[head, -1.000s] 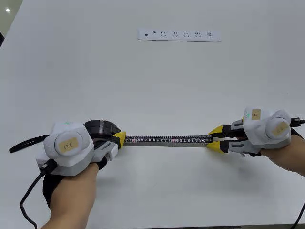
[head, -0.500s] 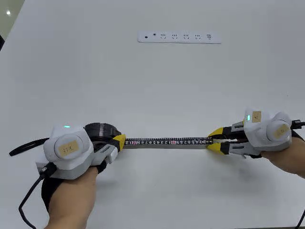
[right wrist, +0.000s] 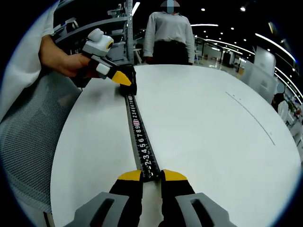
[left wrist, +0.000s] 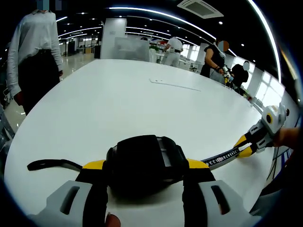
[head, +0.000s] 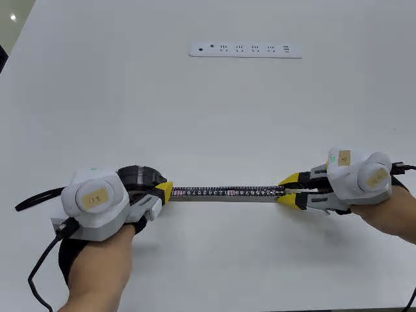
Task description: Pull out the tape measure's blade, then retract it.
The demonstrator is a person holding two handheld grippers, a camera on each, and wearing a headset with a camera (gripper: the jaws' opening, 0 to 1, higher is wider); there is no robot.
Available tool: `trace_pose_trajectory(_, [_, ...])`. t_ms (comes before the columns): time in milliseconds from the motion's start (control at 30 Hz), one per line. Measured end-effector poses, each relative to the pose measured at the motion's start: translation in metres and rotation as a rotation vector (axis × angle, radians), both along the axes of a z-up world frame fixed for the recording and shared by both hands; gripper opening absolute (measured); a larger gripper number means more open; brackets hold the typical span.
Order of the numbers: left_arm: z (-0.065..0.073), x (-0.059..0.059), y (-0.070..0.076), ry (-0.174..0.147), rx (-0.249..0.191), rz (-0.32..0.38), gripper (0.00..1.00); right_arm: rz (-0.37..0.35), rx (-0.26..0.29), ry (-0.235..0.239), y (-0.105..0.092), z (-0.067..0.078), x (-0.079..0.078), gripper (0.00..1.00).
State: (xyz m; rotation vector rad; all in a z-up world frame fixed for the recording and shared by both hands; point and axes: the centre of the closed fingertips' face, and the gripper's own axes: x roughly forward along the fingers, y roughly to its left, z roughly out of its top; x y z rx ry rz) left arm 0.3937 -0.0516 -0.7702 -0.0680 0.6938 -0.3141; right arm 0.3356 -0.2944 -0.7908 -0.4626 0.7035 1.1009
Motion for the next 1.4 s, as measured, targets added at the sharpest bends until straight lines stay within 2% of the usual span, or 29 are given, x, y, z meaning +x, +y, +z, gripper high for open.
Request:
trace_pose_trajectory(400, [0.001, -0.001, 0.001, 0.004, -0.003, -0.001, 0.6, 0.025, 0.045, -0.001, 0.033, 0.0, 0.004, 0.11])
trace_pose_trajectory(1400, [0.002, -0.002, 0.001, 0.009, -0.014, 0.004, 0.59, 0.07, 0.104, 0.013, 0.076, -0.001, 0.017, 0.11])
